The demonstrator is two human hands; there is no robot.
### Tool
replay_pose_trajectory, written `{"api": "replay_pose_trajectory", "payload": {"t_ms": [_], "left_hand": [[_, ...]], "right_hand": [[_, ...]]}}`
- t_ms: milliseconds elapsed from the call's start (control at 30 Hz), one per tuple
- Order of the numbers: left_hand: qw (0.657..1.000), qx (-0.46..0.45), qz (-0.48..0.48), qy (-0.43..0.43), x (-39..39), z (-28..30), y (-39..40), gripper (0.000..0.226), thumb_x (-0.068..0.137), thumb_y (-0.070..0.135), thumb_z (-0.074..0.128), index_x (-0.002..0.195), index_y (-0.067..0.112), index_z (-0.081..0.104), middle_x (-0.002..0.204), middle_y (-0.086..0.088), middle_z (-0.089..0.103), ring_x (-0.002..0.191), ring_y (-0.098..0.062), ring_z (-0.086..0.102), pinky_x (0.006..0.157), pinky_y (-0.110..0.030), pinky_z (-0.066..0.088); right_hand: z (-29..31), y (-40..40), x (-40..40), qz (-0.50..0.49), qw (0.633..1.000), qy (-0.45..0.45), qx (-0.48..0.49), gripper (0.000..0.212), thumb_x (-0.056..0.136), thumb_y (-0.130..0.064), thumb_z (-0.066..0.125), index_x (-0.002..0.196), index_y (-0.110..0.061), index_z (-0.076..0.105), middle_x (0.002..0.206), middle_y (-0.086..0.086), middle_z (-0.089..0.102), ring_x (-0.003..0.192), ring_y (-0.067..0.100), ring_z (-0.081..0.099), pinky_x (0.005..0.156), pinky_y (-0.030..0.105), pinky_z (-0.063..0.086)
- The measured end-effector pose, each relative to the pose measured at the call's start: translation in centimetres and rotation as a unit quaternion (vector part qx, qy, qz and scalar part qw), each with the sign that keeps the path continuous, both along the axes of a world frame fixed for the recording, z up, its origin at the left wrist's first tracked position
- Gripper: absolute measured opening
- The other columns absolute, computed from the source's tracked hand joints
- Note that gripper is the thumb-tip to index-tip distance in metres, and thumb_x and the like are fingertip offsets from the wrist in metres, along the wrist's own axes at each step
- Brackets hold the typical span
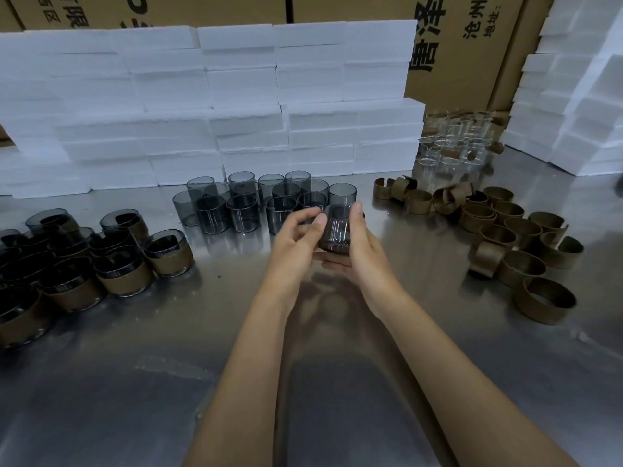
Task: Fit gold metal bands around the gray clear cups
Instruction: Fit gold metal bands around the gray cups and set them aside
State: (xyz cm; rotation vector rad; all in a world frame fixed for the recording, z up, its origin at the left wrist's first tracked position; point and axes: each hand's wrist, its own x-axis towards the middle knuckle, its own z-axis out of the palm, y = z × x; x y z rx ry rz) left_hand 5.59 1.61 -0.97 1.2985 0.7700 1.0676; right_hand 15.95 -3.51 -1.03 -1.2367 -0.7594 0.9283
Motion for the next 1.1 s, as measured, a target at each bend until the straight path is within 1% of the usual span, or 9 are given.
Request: {"api": "replay_pose_trajectory", "payload": {"t_ms": [167, 300, 467, 567, 667, 800, 933, 1000, 1100], "left_hand": [[0.998, 0.047, 0.029, 0.034, -0.2, 0.1, 0.2, 0.013, 0.102, 0.014, 0.059, 0.109, 0.023, 0.067, 0.099, 0.001, 0.068, 0.076, 0.0, 0.063, 0.064, -0.018, 0.046], [0.999, 0.006, 0.032, 0.038, -0.2, 0.3, 0.0, 0.012, 0.099, 0.035, 0.065, 0.103, 0.027, 0.073, 0.104, 0.005, 0.076, 0.101, -0.015, 0.071, 0.072, -0.024, 0.048], [0.998, 0.023, 0.013, 0.051, 0.0, 0.5, -0.7, 0.029, 0.086, 0.053, 0.074, 0.102, 0.029, 0.078, 0.09, 0.02, 0.077, 0.082, 0.012, 0.067, 0.061, -0.008, 0.048], [0.999, 0.005, -0.009, 0.043, 0.2, 0.6, -1.0, 0.023, 0.086, 0.045, 0.077, 0.096, 0.025, 0.079, 0.086, 0.015, 0.078, 0.079, 0.011, 0.068, 0.065, -0.009, 0.049], [0.999, -0.028, -0.03, 0.016, 0.0, 0.7, -1.0, 0.035, 0.079, 0.045, 0.08, 0.104, 0.02, 0.079, 0.103, 0.003, 0.079, 0.092, 0.0, 0.069, 0.08, -0.023, 0.046], [0.995, -0.067, -0.058, -0.048, -0.1, 0.9, -1.0, 0.059, 0.075, 0.043, 0.077, 0.121, 0.006, 0.072, 0.113, -0.009, 0.076, 0.097, -0.015, 0.07, 0.081, -0.026, 0.051], [0.993, -0.082, -0.084, -0.021, -0.1, 0.7, -1.0, 0.062, 0.078, 0.053, 0.074, 0.118, 0.006, 0.075, 0.116, -0.015, 0.075, 0.094, -0.017, 0.072, 0.077, -0.024, 0.055], [0.993, -0.087, -0.082, -0.012, -0.3, 0.5, -0.7, 0.054, 0.081, 0.055, 0.073, 0.112, 0.01, 0.078, 0.108, -0.011, 0.077, 0.086, -0.014, 0.073, 0.067, -0.021, 0.055], [0.992, -0.091, -0.086, 0.011, -0.5, 0.4, -0.4, 0.042, 0.09, 0.055, 0.067, 0.103, 0.018, 0.081, 0.106, -0.01, 0.077, 0.088, -0.018, 0.071, 0.075, -0.03, 0.055]], "right_hand": [[-0.3, 0.2, 0.3, -0.056, 0.998, -0.017, 0.016, 0.051, 0.108, -0.053, 0.028, 0.1, -0.026, 0.07, 0.093, 0.009, 0.079, 0.088, 0.027, 0.077, 0.071, 0.033, 0.063], [-0.6, 0.3, 0.7, -0.116, 0.991, -0.057, 0.021, 0.04, 0.111, -0.038, 0.034, 0.108, -0.019, 0.069, 0.105, 0.014, 0.075, 0.099, 0.028, 0.074, 0.079, 0.04, 0.063], [-0.4, -0.2, 0.8, -0.125, 0.988, -0.075, 0.05, 0.021, 0.103, -0.033, 0.059, 0.11, -0.019, 0.073, 0.104, 0.008, 0.077, 0.1, 0.022, 0.073, 0.077, 0.033, 0.063], [-0.2, -0.3, 0.6, -0.117, 0.989, -0.088, 0.022, 0.032, 0.092, -0.045, 0.072, 0.113, -0.022, 0.07, 0.097, 0.0, 0.077, 0.099, 0.015, 0.072, 0.088, 0.033, 0.059], [0.0, -0.4, 0.3, -0.088, 0.996, -0.025, 0.009, 0.059, 0.078, -0.06, 0.076, 0.119, -0.019, 0.065, 0.1, -0.003, 0.075, 0.102, 0.012, 0.071, 0.084, 0.029, 0.057], [0.4, -0.7, 0.2, 0.018, 0.999, 0.019, -0.021, 0.085, 0.062, -0.08, 0.068, 0.124, -0.022, 0.064, 0.115, 0.0, 0.075, 0.104, 0.021, 0.073, 0.093, 0.039, 0.059], [0.7, -0.9, -0.1, 0.007, 1.0, -0.024, -0.01, 0.075, 0.075, -0.079, 0.056, 0.123, -0.023, 0.066, 0.111, 0.002, 0.077, 0.096, 0.019, 0.076, 0.094, 0.044, 0.059], [0.6, -0.9, -0.2, -0.007, 0.998, -0.055, -0.011, 0.063, 0.088, -0.075, 0.046, 0.121, -0.025, 0.066, 0.108, -0.001, 0.077, 0.089, 0.014, 0.077, 0.087, 0.037, 0.062], [0.8, -1.0, -0.1, -0.018, 0.998, -0.051, -0.012, 0.055, 0.101, -0.066, 0.033, 0.121, -0.026, 0.066, 0.104, 0.002, 0.077, 0.085, 0.014, 0.077, 0.074, 0.028, 0.062]]}}
